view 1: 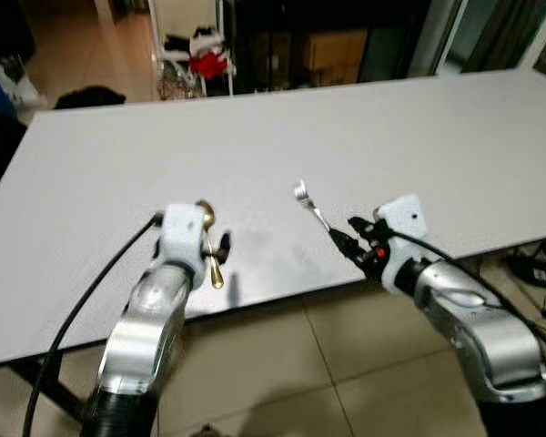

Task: Setting the table

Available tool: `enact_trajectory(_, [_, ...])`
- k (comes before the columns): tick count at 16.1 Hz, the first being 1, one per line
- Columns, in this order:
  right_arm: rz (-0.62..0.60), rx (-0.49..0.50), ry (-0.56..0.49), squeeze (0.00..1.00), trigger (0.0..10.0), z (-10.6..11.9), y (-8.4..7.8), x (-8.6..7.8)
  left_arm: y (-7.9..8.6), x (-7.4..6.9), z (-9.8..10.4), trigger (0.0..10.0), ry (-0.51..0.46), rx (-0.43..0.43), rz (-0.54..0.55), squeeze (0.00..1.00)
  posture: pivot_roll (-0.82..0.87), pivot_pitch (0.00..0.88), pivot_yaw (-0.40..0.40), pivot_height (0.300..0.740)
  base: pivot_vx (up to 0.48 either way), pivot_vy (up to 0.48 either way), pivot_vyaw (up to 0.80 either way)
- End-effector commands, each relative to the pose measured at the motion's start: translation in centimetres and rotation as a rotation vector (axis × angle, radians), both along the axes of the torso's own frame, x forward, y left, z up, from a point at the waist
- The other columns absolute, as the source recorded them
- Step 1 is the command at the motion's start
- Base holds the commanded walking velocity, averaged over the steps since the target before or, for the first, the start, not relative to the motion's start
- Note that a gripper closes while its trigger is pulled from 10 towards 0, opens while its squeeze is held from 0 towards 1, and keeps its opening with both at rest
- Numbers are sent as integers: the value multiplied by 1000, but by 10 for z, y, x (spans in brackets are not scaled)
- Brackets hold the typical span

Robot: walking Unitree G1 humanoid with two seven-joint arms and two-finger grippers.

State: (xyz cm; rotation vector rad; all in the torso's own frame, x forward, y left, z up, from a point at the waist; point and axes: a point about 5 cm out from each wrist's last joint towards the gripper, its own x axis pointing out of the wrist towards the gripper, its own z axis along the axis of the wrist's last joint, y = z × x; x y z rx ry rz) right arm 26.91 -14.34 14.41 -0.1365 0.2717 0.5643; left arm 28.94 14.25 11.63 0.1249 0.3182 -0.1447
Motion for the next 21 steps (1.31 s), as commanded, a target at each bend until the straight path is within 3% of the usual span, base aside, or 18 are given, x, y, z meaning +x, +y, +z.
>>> enact_trajectory(1, [48, -8, 4, 0, 10000, 6, -3, 1, -6, 6, -2, 10000, 24, -45, -41, 0, -111, 0, 21, 740, 0, 0, 0])
enact_trajectory(2, [65, -23, 10, 0, 10000, 7, -5, 0, -9, 11, -2, 10000, 31, -59, -56, 0, -112, 0, 21, 740, 0, 0, 0])
enact_trajectory(4, [101, -55, 14, 0, 10000, 9, -10, -1, -12, 21, -9, 10000, 86, 12, -47, 0, -116, 0, 30, 740, 0, 0, 0])
enact_trajectory(7, [128, -68, 25, 0, 10000, 10, -10, -5, -7, 34, -14, 10000, 109, 61, 57, 0, -124, 0, 38, 740, 0, 0, 0])
enact_trajectory(12, [186, -80, 63, 0, 10000, 7, -7, -13, -7, 36, -13, 10000, 117, 56, 104, 0, -135, 0, 51, 740, 0, 0, 0])
enact_trajectory(15, [234, -62, 89, 0, 10000, 7, -9, -16, -6, 32, -19, 10000, 177, 7, 158, 0, -128, 0, 55, 740, 0, 0, 0])
enact_trajectory(16, [247, -55, 91, 0, 10000, 8, -9, -17, -7, 31, -23, 6627, 200, 0, 154, 0, -128, 0, 56, 740, 0, 0, 0])
enact_trajectory(17, [277, -56, 94, 0, 10000, 11, -11, -18, -8, 31, -27, 784, 233, 1, 135, 0, -126, 0, 58, 740, 0, 0, 0])
enact_trajectory(18, [281, -61, 93, 0, 10000, 12, -12, -18, -9, 31, -29, 0, 248, 0, 123, 0, -126, 0, 59, 740, 0, 0, 0])
enact_trajectory(21, [298, -83, 93, 0, 10000, 13, -16, -18, -7, 31, -31, 0, 289, 20, 133, 0, -127, 0, 63, 740, 0, 0, 0])
